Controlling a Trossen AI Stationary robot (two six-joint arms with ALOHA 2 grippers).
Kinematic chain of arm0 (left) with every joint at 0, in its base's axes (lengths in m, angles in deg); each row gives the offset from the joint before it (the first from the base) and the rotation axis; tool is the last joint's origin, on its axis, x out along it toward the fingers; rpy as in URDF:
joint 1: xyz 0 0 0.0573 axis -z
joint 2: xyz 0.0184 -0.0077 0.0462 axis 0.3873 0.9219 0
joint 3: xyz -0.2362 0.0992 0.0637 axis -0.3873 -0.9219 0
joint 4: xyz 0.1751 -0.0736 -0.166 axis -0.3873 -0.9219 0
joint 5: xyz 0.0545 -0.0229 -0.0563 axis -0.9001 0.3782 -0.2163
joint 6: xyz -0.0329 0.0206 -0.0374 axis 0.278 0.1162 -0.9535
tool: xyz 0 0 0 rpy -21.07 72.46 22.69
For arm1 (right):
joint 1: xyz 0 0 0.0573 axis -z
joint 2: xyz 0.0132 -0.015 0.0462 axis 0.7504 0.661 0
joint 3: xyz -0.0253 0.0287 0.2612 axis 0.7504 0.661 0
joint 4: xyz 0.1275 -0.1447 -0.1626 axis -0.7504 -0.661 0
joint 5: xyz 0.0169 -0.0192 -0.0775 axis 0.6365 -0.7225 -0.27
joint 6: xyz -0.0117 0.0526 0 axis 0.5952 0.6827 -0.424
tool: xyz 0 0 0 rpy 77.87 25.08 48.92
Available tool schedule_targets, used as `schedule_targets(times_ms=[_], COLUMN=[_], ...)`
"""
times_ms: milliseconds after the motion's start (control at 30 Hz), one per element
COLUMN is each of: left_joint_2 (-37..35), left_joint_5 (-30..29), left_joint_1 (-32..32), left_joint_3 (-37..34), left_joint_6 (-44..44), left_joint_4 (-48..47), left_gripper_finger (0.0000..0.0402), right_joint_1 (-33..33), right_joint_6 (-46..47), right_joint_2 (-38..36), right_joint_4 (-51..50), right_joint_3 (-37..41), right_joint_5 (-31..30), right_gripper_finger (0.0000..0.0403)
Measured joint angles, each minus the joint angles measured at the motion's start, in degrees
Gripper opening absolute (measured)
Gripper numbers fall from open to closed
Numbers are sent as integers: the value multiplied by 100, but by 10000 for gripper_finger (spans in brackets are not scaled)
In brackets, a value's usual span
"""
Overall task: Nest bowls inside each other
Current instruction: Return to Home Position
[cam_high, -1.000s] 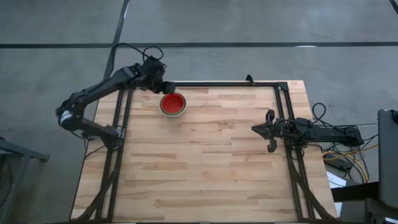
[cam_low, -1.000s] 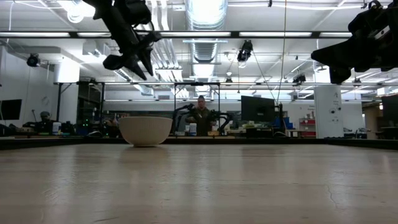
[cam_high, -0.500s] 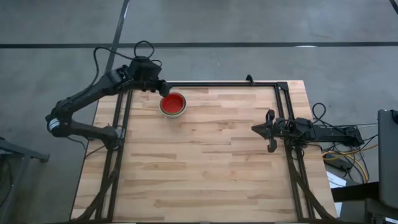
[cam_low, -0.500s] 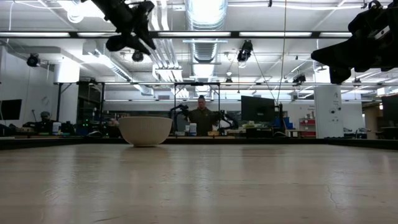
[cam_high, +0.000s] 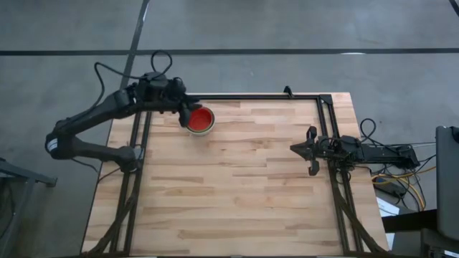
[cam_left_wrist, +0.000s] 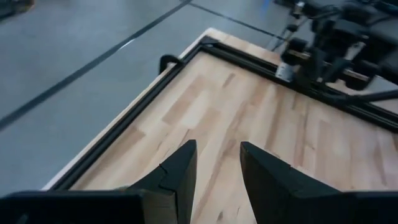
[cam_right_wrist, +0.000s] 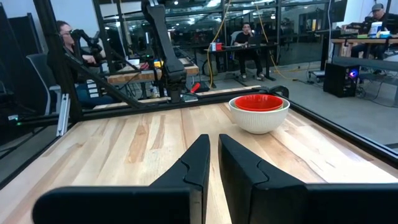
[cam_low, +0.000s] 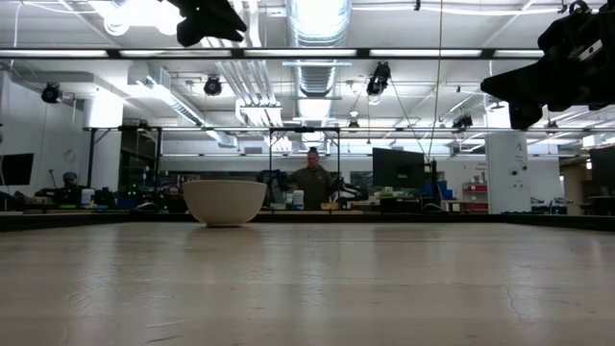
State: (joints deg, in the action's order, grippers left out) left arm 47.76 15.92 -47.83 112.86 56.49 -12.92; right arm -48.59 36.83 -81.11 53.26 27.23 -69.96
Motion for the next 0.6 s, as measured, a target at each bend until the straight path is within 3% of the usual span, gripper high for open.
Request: schedule_targets(times_ms=[600], left_joint_2=[-419], left_joint_5=[1], left_joint_1=[1425], left_joint_3=[-330], left_joint_6=[719], left_joint_4=[828], left_gripper_finger=[127], right_joint_1=[0], right_joint_6=[1], right_joint_2=[0], right_joint_4=[0], right_joint_3=[0], right_joint_5=[0], right_gripper_finger=[34])
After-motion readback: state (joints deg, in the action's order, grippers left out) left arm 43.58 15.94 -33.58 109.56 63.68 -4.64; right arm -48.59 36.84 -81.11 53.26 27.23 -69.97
